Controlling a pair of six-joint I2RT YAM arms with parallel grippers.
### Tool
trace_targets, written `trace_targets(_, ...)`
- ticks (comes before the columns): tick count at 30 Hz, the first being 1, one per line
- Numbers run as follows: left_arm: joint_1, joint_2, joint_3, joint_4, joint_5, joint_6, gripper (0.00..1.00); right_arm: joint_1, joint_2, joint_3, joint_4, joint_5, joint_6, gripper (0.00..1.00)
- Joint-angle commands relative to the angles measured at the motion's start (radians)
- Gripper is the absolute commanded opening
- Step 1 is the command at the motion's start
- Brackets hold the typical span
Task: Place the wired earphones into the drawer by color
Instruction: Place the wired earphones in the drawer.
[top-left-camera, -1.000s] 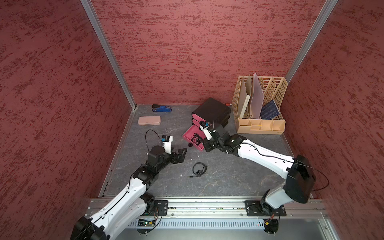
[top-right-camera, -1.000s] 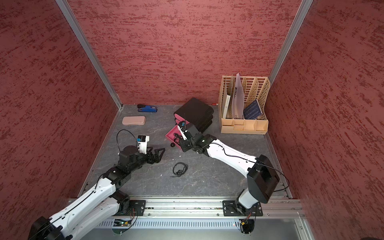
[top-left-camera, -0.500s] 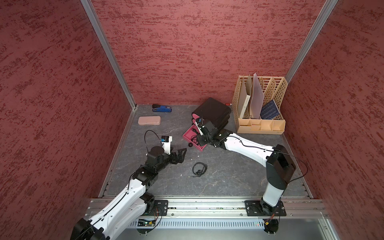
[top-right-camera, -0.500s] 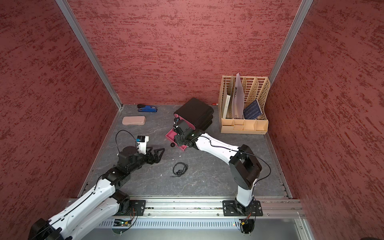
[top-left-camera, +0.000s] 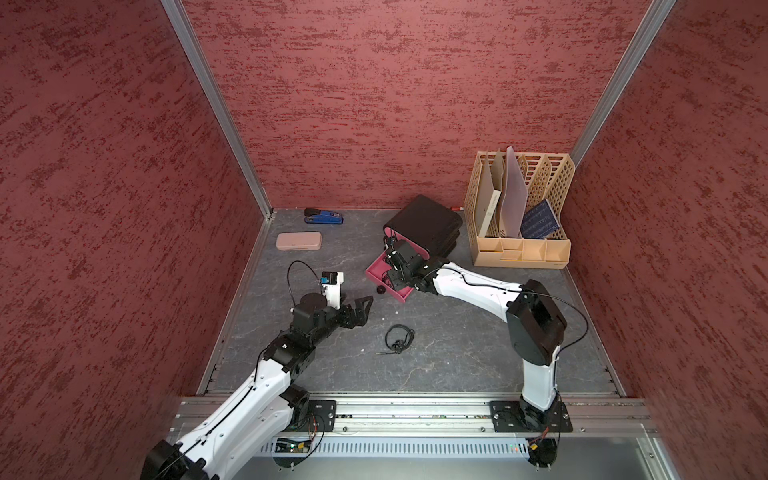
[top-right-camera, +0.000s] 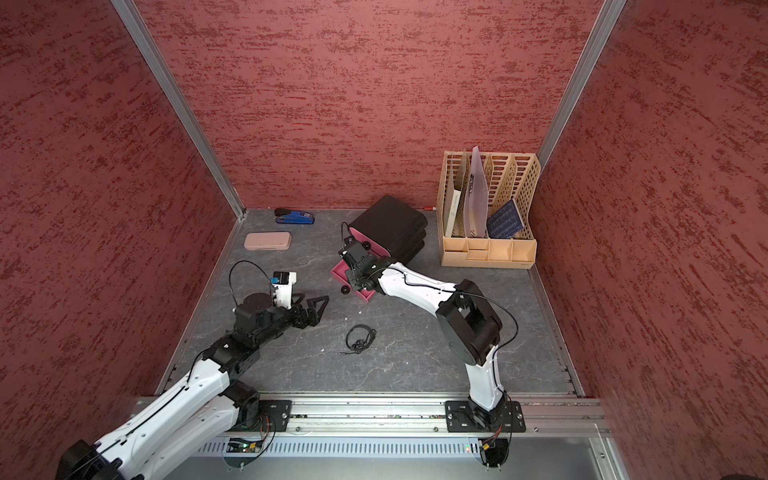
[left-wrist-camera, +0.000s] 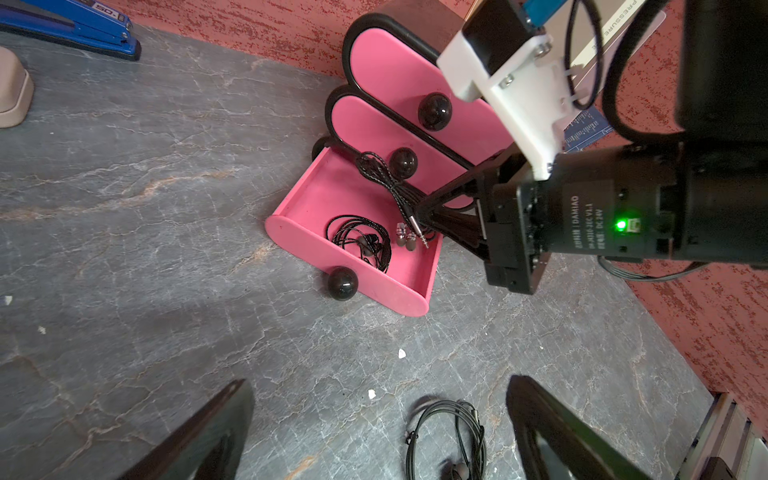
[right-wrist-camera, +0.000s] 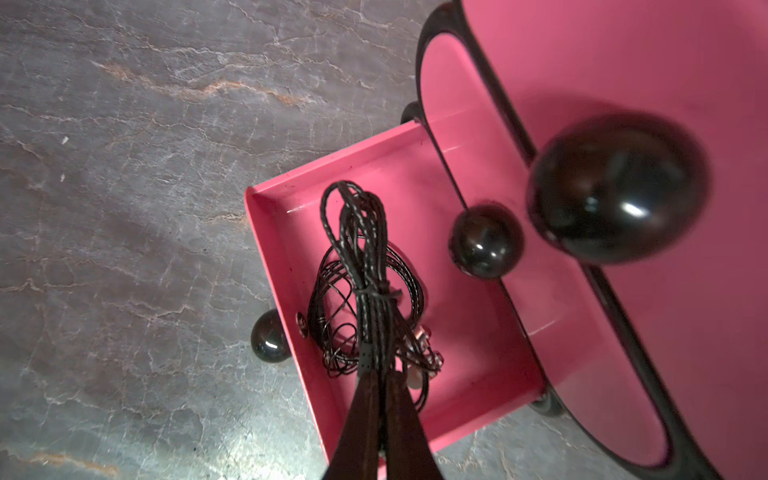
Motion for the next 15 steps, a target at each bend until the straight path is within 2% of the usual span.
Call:
trace_targets(1, 0.005, -0.005, -0.01, 0.007, -0.007, 0.005, 1.0, 0.006, 0.039, 0.051, -0.004, 0.028, -0.011, 0.05)
trace_targets(9, 0.007, -0.004, -0.012, 0.007, -0.009, 0.003, 1.0, 0.006, 0.108, 0.112, -0.015, 0.029, -0.013, 0.08)
trace_targets(10, 0.007, -0.004, -0.012, 0.007, -0.011, 0.004, 1.0, 0.005, 0.111, 0.118, -0.016, 0.03, -0.012, 0.12)
trace_targets(14, 0.007, -0.004, -0.014, 0.005, -0.01, 0.006, 1.0, 0.006, 0.095, 0.11, -0.012, 0.01, -0.009, 0.39)
trace_targets(15, 0.007, -0.005, -0.014, 0.006, -0.011, 0.006, 1.0, 0.006, 0.085, 0.105, -0.009, 0.002, -0.008, 0.43)
